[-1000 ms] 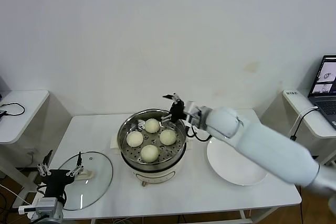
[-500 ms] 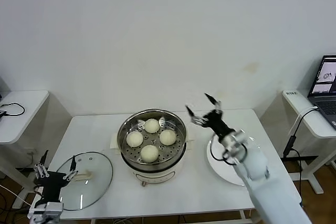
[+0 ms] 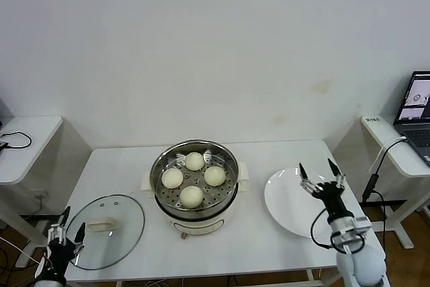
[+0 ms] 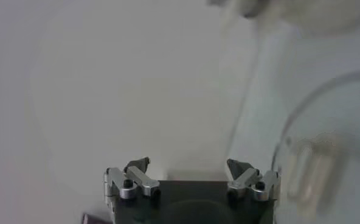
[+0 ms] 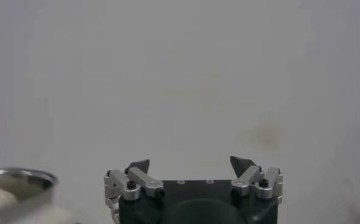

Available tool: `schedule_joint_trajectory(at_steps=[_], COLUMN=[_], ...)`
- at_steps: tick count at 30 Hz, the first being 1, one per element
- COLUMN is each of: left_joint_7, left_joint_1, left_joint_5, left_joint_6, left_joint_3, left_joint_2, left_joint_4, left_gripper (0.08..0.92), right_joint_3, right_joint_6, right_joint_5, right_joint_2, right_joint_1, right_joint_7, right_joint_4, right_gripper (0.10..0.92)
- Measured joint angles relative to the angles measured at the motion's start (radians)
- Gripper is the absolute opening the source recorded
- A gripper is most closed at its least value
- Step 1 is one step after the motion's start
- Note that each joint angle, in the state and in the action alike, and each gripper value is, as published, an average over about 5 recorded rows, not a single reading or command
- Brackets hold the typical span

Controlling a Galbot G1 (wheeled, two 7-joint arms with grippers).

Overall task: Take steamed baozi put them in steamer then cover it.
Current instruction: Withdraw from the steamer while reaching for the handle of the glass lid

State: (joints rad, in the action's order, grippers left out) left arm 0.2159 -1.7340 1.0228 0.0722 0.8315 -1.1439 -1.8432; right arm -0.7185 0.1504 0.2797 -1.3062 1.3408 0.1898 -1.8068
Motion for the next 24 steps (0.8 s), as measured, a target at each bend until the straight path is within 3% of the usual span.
schedule_joint_trajectory(at_steps=[24], left_joint_7=[-0.017], left_joint_1=[0.098], left_joint_5=[0.239], left_joint_6=[0.019], left_joint_3=[-0.096], left_joint_2=[0.037], left_joint_4=[0.157], left_gripper=[0.823], right_joint_3=[-0.135], right_joint_6=[0.019], right_joint_5=[-0.005], right_joint_2=[-0.062], right_joint_1=[0.148], right_joint_7=[0.016], right_joint_4=[-0.049], right_gripper=[0.823])
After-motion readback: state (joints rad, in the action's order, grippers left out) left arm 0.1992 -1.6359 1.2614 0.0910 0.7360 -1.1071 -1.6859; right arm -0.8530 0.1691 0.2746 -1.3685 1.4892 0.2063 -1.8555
